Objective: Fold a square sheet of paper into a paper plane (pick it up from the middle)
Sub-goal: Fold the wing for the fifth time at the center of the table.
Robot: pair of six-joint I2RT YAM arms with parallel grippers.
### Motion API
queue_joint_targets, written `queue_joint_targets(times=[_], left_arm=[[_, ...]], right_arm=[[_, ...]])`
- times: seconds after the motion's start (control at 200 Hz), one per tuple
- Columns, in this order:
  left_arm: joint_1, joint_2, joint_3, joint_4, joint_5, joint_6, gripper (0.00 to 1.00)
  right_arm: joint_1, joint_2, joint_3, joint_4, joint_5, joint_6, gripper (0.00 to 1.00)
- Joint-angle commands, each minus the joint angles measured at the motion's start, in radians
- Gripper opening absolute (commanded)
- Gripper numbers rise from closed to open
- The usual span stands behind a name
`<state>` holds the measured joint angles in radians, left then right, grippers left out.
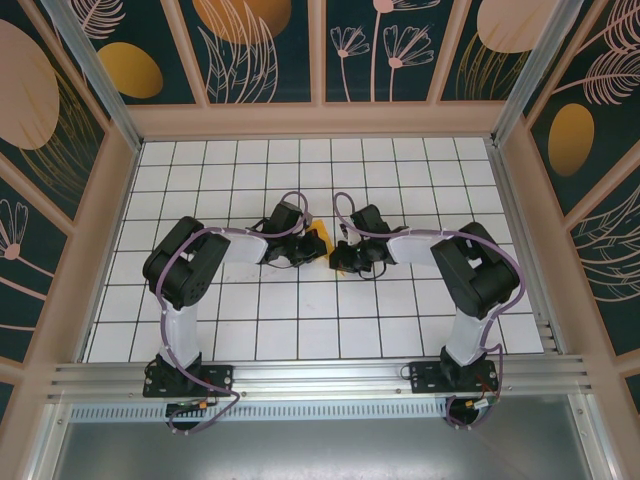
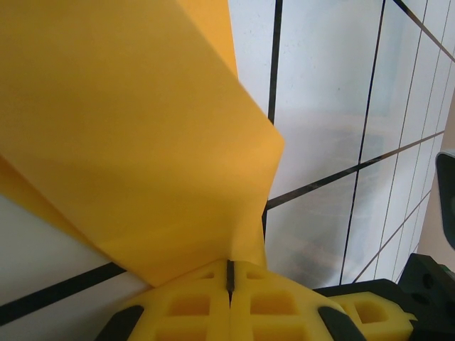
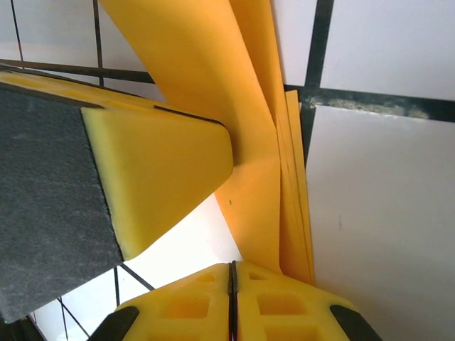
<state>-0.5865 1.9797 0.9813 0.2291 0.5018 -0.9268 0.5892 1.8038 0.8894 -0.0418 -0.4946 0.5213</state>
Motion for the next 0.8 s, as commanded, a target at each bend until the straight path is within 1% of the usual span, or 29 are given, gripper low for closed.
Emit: queue_joint_targets(times=[0.0, 0.355, 0.41, 0.796], left_arm=[[0.010, 0.073, -0.014, -0.125, -0.160, 0.034, 0.05], [0.010, 0.080, -0.014, -0.150, -0.181, 0.045, 0.05], [0.010, 0.082, 0.015, -0.152, -0.182, 0.045, 0.05], [0.010, 0.085, 0.018, -0.162, -0.193, 0.047, 0.05]], right_arm=[[-0.017, -0.004, -0.033, -0.079, 0.037, -0.025, 0.09], [-0.037, -0.021, -0.072, -0.104, 0.025, -0.056, 0.08], [-0.036, -0.029, -0.071, -0.114, 0.027, -0.062, 0.08], [-0.037, -0.043, -0.117, -0.197, 0.015, -0.115, 0.06]])
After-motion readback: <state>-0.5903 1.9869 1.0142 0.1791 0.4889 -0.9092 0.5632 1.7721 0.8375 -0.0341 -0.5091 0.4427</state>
